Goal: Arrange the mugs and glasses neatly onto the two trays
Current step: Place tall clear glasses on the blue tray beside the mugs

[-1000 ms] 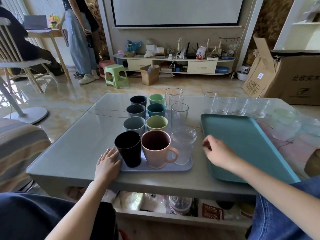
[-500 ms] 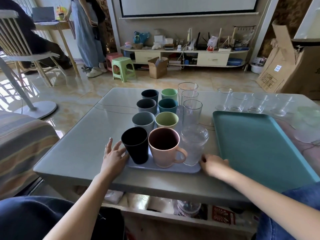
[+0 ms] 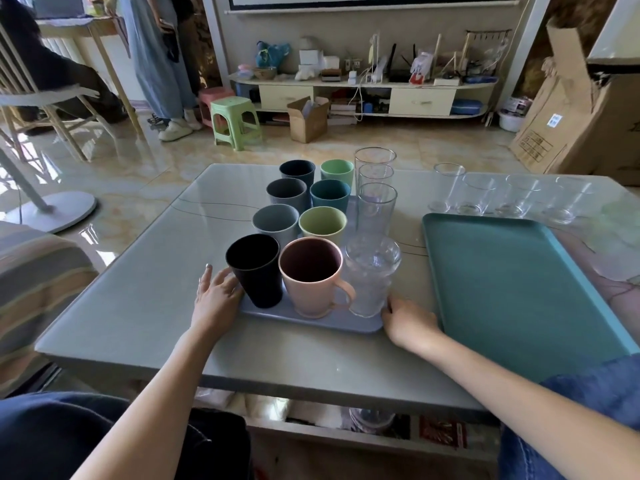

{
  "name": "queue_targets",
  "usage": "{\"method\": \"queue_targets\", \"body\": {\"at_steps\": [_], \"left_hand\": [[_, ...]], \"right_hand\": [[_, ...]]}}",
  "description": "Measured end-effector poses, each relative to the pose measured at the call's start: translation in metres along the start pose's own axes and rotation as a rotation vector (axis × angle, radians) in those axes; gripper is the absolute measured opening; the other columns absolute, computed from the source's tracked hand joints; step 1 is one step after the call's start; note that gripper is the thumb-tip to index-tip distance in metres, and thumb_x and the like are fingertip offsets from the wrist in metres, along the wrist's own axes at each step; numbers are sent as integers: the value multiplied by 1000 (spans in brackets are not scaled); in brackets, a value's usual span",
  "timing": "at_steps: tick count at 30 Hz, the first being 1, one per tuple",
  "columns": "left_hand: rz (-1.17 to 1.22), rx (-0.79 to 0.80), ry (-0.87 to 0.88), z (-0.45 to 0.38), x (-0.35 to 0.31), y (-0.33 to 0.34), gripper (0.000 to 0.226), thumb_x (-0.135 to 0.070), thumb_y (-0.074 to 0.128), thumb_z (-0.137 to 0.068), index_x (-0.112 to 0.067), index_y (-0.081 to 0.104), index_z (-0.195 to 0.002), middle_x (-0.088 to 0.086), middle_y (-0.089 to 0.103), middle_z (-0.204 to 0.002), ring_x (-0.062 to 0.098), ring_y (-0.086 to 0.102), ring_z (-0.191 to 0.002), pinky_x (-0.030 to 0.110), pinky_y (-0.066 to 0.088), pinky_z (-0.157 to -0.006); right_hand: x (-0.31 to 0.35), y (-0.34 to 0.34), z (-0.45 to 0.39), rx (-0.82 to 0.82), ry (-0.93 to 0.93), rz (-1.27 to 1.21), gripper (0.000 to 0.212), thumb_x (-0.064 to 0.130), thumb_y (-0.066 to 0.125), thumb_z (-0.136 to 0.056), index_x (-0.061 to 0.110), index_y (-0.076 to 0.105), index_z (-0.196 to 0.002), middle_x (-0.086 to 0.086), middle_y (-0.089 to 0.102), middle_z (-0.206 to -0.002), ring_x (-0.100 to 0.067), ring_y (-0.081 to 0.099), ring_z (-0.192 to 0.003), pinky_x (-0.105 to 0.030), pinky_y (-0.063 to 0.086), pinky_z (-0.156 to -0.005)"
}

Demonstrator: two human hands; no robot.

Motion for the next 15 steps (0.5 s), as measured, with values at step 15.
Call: {"method": "queue_targets", "body": {"at_steps": [15], "left_hand": [[152,-457,-229,108,-108,-81,24,-21,49,-85,-8,59,-68,12,67,-78,35,61,-75,32,36,-63]], "right_hand": [[-64,-61,18,-315,-238,-575,33,-5,38,-94,17,54,-74,-3,61,-75,-26,60,-81,-34,46,-79]]}}
Point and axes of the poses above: each hand's wrist, its own z-axis away from the middle knuckle, its own y-axis out of the palm, x = y × z, the point moved 4 cm from there along -z, towards the middle knuckle
